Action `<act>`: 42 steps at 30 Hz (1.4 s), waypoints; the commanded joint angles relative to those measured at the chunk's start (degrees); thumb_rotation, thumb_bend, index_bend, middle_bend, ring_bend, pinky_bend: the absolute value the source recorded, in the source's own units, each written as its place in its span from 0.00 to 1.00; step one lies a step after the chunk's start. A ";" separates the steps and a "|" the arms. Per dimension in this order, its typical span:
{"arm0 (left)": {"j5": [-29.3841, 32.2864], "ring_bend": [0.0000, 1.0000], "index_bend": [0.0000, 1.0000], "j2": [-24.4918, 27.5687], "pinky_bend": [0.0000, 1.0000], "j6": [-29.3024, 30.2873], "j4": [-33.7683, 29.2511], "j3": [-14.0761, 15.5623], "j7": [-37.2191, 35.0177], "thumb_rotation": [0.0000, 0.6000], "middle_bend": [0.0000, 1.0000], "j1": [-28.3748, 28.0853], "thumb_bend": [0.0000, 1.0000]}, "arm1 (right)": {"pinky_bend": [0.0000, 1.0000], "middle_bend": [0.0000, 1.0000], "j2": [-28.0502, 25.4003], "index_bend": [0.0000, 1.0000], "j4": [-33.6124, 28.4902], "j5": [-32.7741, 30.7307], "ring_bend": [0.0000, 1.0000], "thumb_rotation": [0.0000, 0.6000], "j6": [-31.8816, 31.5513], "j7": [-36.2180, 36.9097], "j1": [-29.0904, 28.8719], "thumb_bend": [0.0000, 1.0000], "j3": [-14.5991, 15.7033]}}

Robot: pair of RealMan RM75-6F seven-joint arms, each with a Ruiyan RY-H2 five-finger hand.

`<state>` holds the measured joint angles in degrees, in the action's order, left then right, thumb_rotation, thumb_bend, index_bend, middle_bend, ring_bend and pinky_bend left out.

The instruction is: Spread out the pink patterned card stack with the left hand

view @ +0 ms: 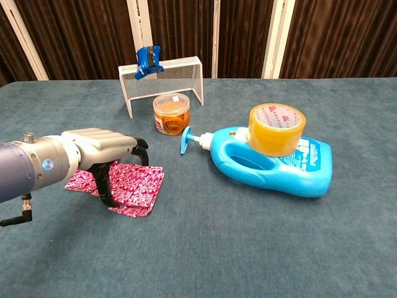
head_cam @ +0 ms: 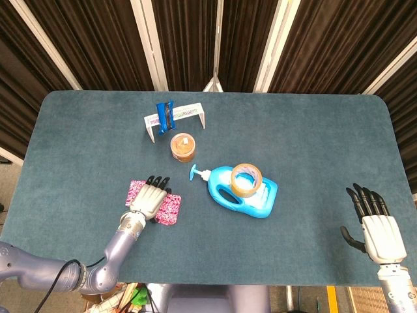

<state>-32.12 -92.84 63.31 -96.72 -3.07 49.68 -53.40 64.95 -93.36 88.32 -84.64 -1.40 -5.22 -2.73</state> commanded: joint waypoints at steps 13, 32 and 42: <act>2.39 0.00 0.58 7.21 0.00 4.29 -10.35 1.05 8.97 1.00 0.00 -2.51 0.46 | 0.09 0.00 -0.02 0.00 -0.13 0.02 0.00 1.00 0.00 0.03 0.04 0.36 0.06; -10.93 0.00 0.58 19.30 0.00 7.49 -20.08 14.05 2.32 1.00 0.00 6.86 0.46 | 0.09 0.00 0.25 0.00 -0.26 -0.05 0.00 1.00 -0.12 -0.68 0.07 0.36 -0.01; -16.42 0.00 0.45 17.34 0.00 6.29 -16.83 17.09 -0.14 1.00 0.00 10.97 0.42 | 0.09 0.00 0.37 0.00 -0.36 -0.05 0.00 1.00 -0.32 -0.98 0.18 0.36 -0.02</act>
<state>-48.26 -75.06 69.91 -114.02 13.86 49.74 -42.78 65.31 -93.72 88.28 -84.96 -2.37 -5.04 -2.74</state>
